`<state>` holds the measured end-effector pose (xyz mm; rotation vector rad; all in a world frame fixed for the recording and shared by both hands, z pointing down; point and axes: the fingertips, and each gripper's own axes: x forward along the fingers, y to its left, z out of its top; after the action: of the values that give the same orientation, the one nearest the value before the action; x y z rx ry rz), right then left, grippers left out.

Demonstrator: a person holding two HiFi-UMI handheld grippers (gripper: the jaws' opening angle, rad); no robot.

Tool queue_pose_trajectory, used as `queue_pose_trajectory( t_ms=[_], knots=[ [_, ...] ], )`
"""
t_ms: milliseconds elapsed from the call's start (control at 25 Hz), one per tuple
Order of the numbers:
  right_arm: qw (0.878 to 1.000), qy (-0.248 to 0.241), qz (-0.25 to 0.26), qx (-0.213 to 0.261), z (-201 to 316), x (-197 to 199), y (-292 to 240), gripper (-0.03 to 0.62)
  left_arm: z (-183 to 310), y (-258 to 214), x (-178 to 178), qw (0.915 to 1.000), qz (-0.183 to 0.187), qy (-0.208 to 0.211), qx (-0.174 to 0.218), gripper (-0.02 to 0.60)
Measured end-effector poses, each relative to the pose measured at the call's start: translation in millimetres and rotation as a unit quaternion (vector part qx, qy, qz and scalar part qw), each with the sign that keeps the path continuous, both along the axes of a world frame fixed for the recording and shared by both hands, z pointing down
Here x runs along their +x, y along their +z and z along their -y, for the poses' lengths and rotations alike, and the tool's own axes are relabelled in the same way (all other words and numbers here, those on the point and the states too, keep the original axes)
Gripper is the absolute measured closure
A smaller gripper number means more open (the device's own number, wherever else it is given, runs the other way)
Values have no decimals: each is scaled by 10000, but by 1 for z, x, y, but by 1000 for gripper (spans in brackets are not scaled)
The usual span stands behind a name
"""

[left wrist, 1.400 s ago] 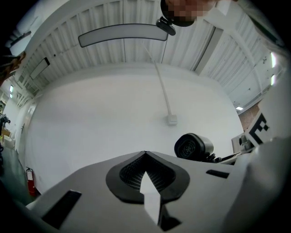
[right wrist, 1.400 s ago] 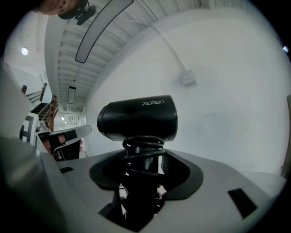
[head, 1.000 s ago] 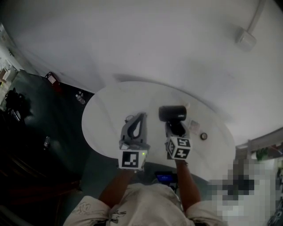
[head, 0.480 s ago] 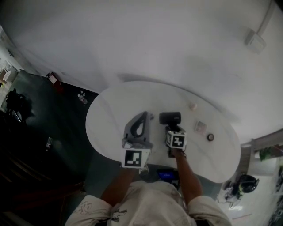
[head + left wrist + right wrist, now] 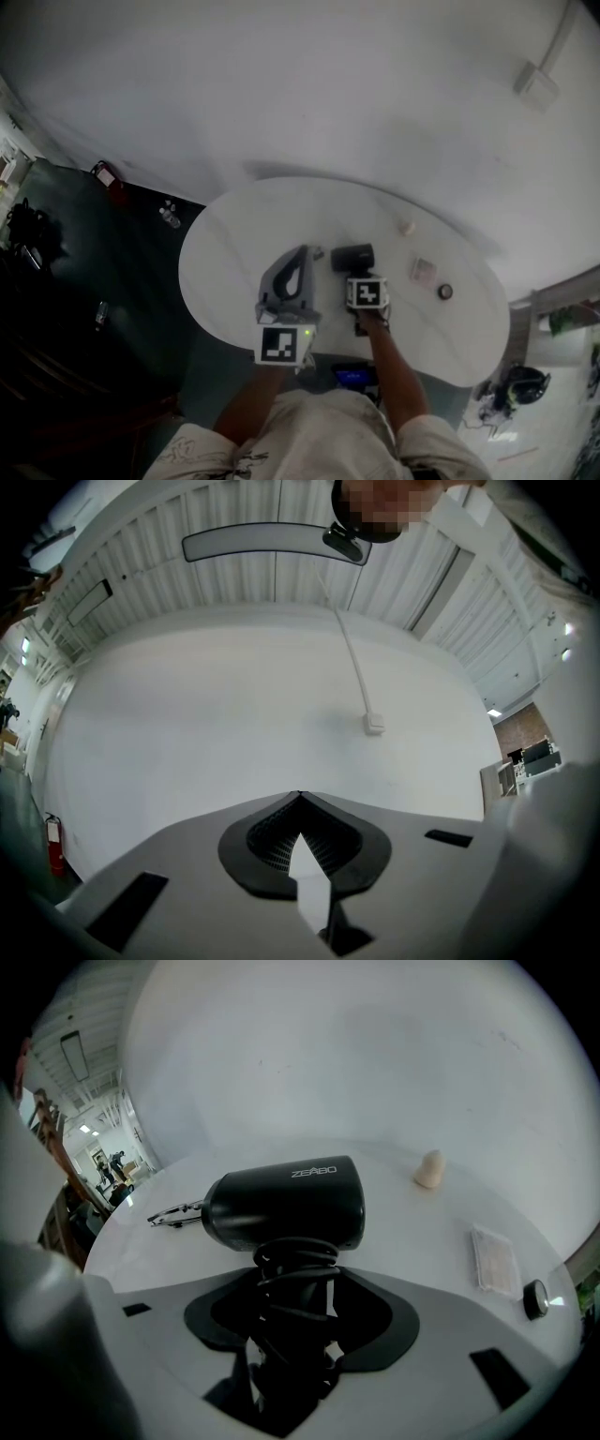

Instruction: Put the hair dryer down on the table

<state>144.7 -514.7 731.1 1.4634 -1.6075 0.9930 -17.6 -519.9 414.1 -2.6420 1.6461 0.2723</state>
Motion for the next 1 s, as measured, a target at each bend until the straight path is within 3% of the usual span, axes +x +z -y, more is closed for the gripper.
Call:
queue_pose_trajectory(
  t_ms=[80, 200, 360, 480, 760, 1000],
  knots=[
    [9992, -134, -112, 349, 17, 3, -6, 359, 0, -2, 0, 10000, -5, -6, 32, 583],
    [9996, -26, 280, 31, 9, -4, 0, 358, -1, -2, 1, 10000, 47, -4, 80, 583],
    [9998, -35, 176, 60, 13, 1, 0, 358, -4, 2, -1, 10000, 17, -21, 1, 583],
    [9988, -148, 269, 389, 23, -5, -6, 358, -7, 2, -1, 10000, 11, -24, -13, 583],
    [9994, -11, 242, 240, 8, -3, -10, 315, -9, -1, -6, 9999, 80, -48, 63, 583],
    [9944, -18, 183, 1044, 11, 6, -49, 315, -11, -4, -3, 10000, 53, -20, 75, 583]
  ],
)
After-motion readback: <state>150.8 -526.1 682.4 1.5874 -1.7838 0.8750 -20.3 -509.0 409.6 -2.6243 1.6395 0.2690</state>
